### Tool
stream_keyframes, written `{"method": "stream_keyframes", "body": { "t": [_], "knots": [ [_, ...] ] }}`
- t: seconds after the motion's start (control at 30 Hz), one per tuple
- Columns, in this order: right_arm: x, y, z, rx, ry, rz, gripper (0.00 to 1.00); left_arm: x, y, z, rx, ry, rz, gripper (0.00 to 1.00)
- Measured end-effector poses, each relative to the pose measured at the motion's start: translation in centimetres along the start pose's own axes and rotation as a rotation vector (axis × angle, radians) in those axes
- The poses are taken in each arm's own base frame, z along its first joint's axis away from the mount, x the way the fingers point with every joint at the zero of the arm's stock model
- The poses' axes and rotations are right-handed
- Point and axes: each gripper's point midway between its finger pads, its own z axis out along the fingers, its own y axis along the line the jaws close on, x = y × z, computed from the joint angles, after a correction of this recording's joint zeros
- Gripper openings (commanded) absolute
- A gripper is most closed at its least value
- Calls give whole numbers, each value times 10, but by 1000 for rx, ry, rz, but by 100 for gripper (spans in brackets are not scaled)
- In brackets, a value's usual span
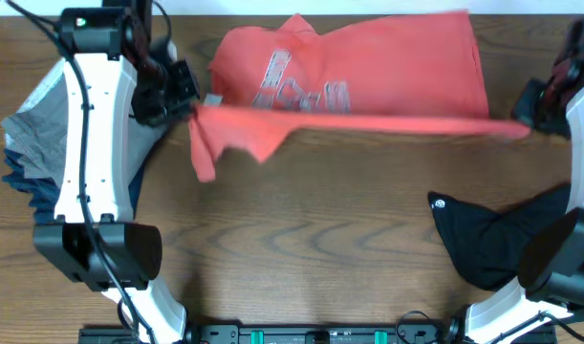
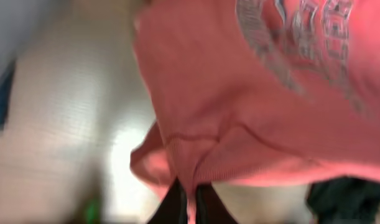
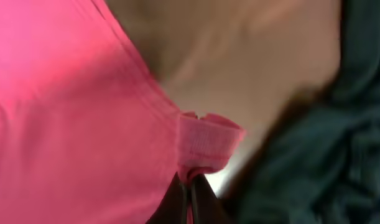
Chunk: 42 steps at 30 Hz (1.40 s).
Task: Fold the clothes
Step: 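Lay the stretched shirt flat on the table with both grippers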
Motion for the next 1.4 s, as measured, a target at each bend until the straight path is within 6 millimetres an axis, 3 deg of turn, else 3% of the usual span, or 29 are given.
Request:
{"method": "stream_keyframes", "body": {
  "t": [0.1, 0.27, 0.57, 0.77, 0.87, 1.0, 1.27, 1.4],
  "knots": [
    [29, -17, 12, 54, 112, 16, 1, 11, 8, 12, -23, 66, 7, 6],
    [69, -47, 28, 122, 268, 55, 1, 44, 24, 51, -84, 243, 9, 6],
    [101, -82, 38, 169, 391, 132, 1, 132, 64, 119, -203, 568, -1, 6],
    [120, -84, 43, 181, 451, 123, 1, 173, 83, 119, -195, 533, -7, 6],
    [122, -84, 43, 180, 459, 122, 1, 180, 85, 112, -174, 467, 4, 6],
    [115, -79, 47, 152, 428, 133, 1, 168, 78, 107, -119, 307, 31, 6],
    [56, -37, 67, -88, 199, 171, 1, 76, 41, 103, 52, -122, 38, 6],
    [35, -20, 67, -181, 120, 162, 3, 48, 29, 100, 105, -223, 15, 6]
  ]
}}
